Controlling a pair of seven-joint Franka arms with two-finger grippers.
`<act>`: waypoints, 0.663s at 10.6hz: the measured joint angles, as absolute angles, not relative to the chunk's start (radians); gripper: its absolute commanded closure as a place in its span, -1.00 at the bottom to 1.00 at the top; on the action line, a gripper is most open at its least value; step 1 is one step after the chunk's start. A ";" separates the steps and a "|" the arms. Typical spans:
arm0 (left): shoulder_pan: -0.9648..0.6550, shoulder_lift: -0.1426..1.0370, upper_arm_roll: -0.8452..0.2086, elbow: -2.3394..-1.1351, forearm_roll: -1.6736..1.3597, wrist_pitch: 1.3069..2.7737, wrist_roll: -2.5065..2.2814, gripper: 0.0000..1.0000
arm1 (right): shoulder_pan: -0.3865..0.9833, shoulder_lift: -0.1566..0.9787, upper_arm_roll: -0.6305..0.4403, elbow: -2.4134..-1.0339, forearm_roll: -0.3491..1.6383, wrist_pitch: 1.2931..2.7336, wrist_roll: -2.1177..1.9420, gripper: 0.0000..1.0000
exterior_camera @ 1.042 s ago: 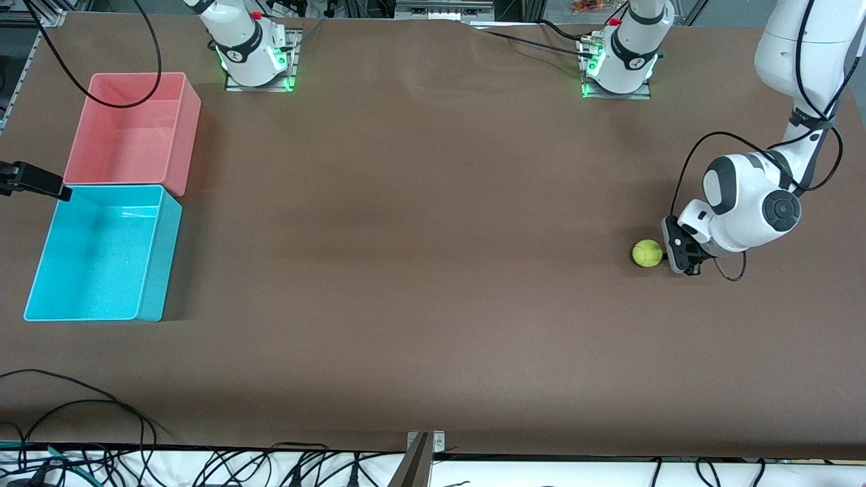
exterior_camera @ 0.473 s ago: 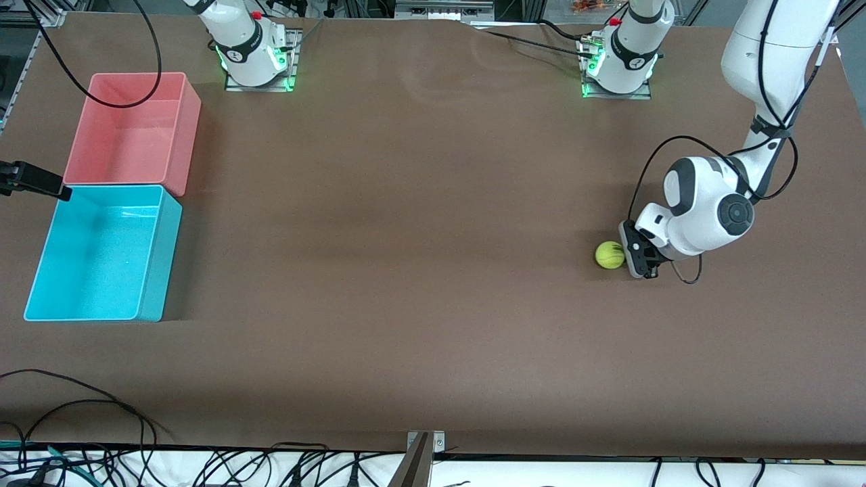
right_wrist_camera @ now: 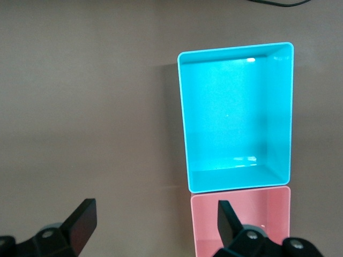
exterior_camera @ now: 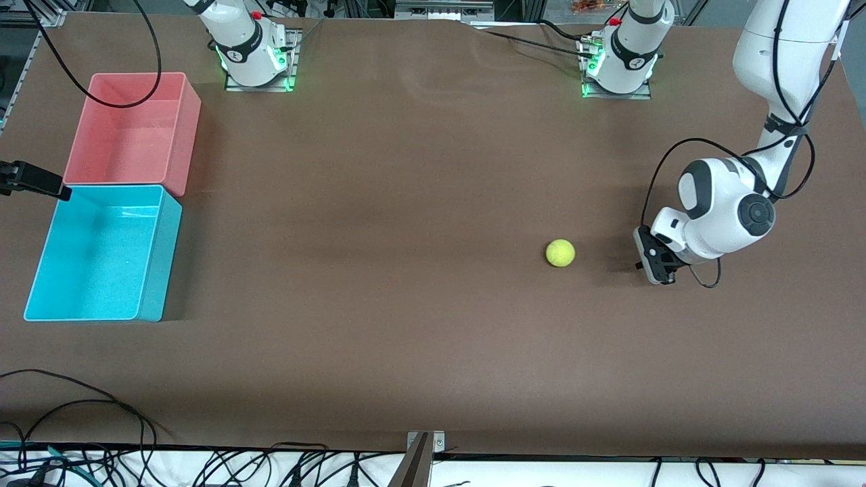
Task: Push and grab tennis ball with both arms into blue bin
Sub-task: 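Sweep the left gripper to push the ball toward the bins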
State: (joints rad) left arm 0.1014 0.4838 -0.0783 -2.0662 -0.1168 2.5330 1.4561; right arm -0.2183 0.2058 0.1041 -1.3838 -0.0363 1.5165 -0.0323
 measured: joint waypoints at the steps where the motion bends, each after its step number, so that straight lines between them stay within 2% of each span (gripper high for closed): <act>1: 0.102 0.464 -0.063 -2.065 -0.117 2.524 1.471 1.00 | -0.218 0.206 0.104 -1.384 -0.036 1.516 -0.032 -1.00; 5: 0.095 0.269 -0.059 -2.100 -0.117 2.448 1.478 1.00 | -0.218 0.205 0.104 -1.384 -0.036 1.516 -0.032 -1.00; 7: 0.095 0.227 -0.058 -2.122 -0.117 2.446 1.477 0.95 | -0.218 0.205 0.104 -1.384 -0.036 1.516 -0.032 -1.00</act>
